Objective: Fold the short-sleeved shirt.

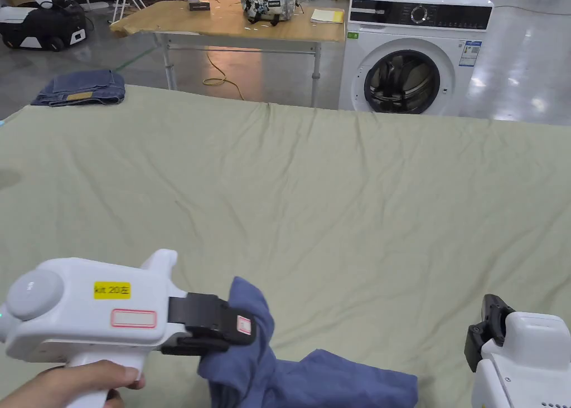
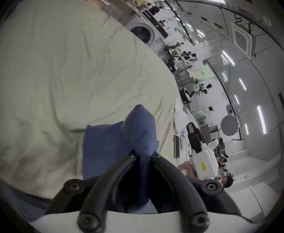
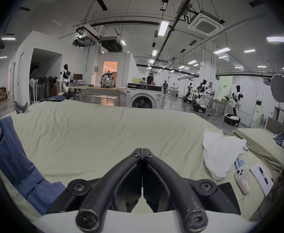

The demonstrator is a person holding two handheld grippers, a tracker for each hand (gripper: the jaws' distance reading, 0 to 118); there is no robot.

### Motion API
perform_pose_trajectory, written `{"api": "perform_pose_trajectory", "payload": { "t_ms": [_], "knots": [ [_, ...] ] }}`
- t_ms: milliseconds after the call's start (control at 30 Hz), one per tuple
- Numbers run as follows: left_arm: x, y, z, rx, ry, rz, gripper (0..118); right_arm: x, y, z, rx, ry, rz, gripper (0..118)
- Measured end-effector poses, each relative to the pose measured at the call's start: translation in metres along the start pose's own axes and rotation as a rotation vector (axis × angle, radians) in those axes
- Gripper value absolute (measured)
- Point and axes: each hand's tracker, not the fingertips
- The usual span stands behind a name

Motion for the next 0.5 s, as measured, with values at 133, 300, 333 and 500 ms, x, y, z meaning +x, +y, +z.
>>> {"api": "perform_pose_trajectory", "payload": {
  "t_ms": [133, 300, 333, 500],
  "knots": [
    [0.013, 0.001, -0.039, -0.069, -0.035, 0.010, 4, 0.006, -0.002, 0.001, -0.009, -0.013, -0.002, 0],
    [0.018, 0.000, -0.099, -0.136, -0.041, 0.040, 4, 0.013, -0.004, 0.003, -0.019, -0.029, -0.006, 0],
    [0.020, -0.002, -0.116, -0.160, -0.041, 0.042, 4, 0.013, -0.005, 0.003, -0.021, -0.032, -0.007, 0],
    [0.014, -0.016, -0.188, -0.219, 0.016, 0.070, 4, 0.019, -0.008, 0.004, -0.034, -0.044, -0.010, 0]
  ]
}}
